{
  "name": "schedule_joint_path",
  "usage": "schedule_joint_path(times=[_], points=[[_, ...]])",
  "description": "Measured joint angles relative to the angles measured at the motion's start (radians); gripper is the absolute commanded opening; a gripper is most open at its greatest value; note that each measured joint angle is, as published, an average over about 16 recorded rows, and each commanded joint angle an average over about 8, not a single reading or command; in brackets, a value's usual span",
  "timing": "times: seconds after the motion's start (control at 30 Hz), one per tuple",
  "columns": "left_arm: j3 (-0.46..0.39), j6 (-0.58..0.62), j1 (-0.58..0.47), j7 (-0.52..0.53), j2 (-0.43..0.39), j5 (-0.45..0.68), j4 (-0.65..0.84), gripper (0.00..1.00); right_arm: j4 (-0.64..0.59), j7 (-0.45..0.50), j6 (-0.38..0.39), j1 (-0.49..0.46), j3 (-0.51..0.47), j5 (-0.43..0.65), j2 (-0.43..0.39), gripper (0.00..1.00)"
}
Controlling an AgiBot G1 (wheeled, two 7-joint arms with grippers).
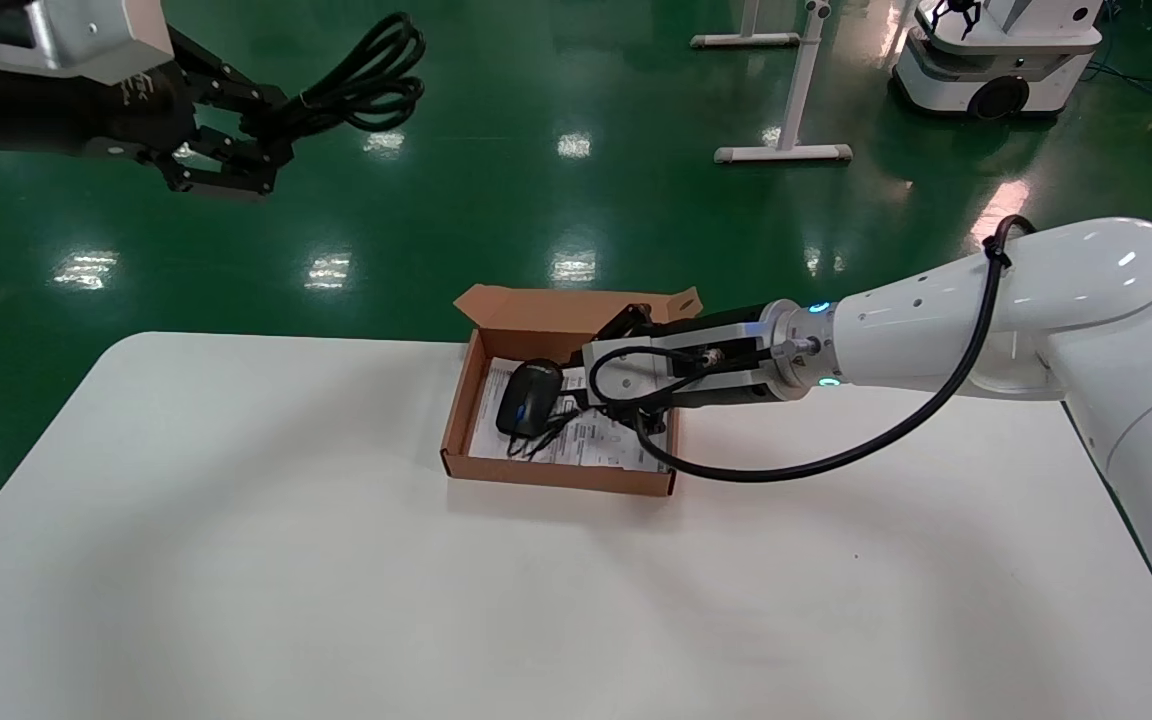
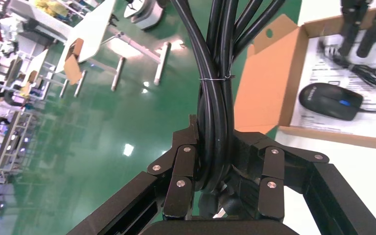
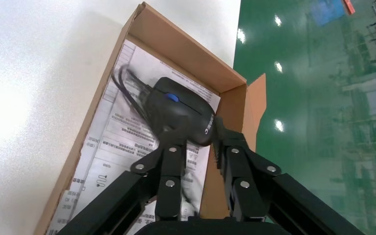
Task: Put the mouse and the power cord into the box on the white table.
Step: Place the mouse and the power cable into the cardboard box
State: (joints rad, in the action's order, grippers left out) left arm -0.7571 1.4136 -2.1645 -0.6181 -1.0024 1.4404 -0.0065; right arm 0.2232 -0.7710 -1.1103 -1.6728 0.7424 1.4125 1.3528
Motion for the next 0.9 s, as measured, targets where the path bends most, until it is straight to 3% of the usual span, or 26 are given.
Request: schedule_joint_path(times=[0.2, 0.43, 0.9], points=[[-0.010, -0.017, 0.024, 0.001, -0.028, 0.014, 0.004, 0.00, -0.029, -0.006, 0.012, -0.036, -0.015, -0.043, -0.037, 1.00], [-0.015, -0.078, 0.084, 0.007, -0.096, 0.022, 0.011, 0.00, -0.085, -0.033, 0.017, -0.107, -0.056, -0.101, -0.136, 1.00], [-0.009, -0.332, 0.257, 0.017, -0.273, 0.013, 0.018, 0.00, -0.163, -0.114, -0.033, -0.217, -0.066, -0.103, -0.336, 1.00]])
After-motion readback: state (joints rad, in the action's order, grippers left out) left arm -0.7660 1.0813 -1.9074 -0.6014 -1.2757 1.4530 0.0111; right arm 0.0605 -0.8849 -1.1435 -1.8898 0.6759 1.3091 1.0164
